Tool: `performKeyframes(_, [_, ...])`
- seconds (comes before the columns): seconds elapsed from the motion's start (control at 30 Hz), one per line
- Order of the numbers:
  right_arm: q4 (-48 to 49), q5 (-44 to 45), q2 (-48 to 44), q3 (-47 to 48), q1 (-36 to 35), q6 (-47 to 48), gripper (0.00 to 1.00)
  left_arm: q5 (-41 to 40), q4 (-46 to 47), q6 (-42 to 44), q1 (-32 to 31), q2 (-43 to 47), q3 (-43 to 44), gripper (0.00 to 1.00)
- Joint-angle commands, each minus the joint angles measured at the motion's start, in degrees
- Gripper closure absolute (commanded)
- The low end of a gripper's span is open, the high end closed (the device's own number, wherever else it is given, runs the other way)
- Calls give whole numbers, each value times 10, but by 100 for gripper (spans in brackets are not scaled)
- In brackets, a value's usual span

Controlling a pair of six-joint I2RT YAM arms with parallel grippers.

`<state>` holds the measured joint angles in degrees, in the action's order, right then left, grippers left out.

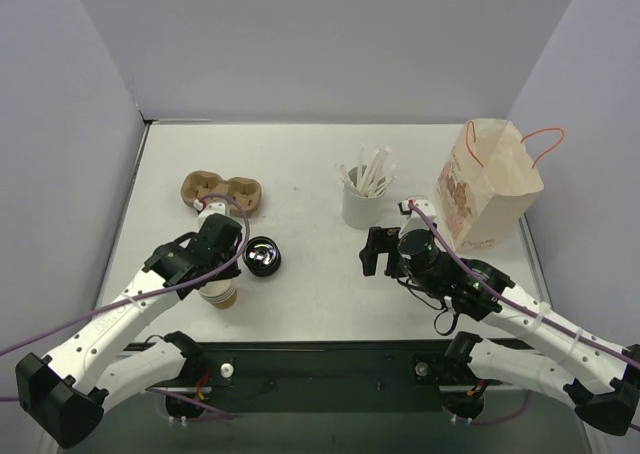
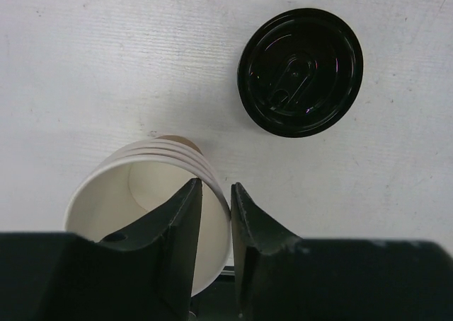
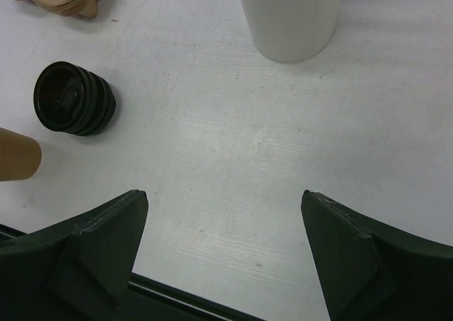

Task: Pack the takeout coffee

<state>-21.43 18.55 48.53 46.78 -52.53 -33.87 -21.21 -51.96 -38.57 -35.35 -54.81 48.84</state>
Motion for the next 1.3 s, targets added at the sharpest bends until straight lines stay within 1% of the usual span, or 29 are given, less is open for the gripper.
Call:
performKeyframes(0.0, [10, 4, 1, -1, 0, 10, 5, -16, 15, 6, -8, -7, 5, 69])
performKeyframes(0.17, [7, 4, -2, 1, 1, 13, 5, -36, -5, 6, -12, -17, 23, 80])
performKeyframes(0.2, [7, 4, -3, 1, 0, 13, 5, -44, -9, 9, -12, -17, 27, 87])
performKeyframes(0.27, [6, 4, -4, 1, 1, 13, 5, -55, -20, 11, -12, -21, 36, 94])
performKeyframes(0.3, [6, 4, -3, 1, 0, 14, 5, -65, -23, 14, -12, -21, 46, 100])
performKeyframes(0.63, [5, 7, 4, 4, 0, 17, 5, -118, -58, 33, -13, -27, 83, 100])
performKeyframes(0.83, [3, 7, 7, 6, 0, 16, 5, -185, -89, 25, -17, -37, 99, 100])
performKeyframes(0.9, [3, 6, 7, 7, 0, 15, 5, -185, -83, 28, -17, -42, 91, 96])
performKeyframes(0.93, [2, 5, 7, 8, 0, 15, 5, -183, -73, 31, -17, -51, 88, 90])
performKeyframes(0.97, [2, 6, 7, 9, 0, 14, 5, -179, -68, 33, -17, -57, 82, 87])
performKeyframes(1.03, [0, 4, 8, 11, 0, 14, 5, -169, -57, 39, -17, -79, 79, 100])
performKeyframes(1.1, [-2, 3, 6, 14, 0, 13, 5, -179, -60, 31, -17, -93, 81, 100])
performKeyframes(1.2, [-5, 3, 2, 13, -1, 12, 5, -228, -74, 13, -17, -110, 98, 100])
performKeyframes(1.23, [-5, 4, 2, 11, -1, 12, 5, -253, -82, 7, -17, -115, 102, 98])
performKeyframes(1.27, [-6, 4, 0, 9, -1, 12, 5, -255, -81, 4, -16, -115, 107, 97])
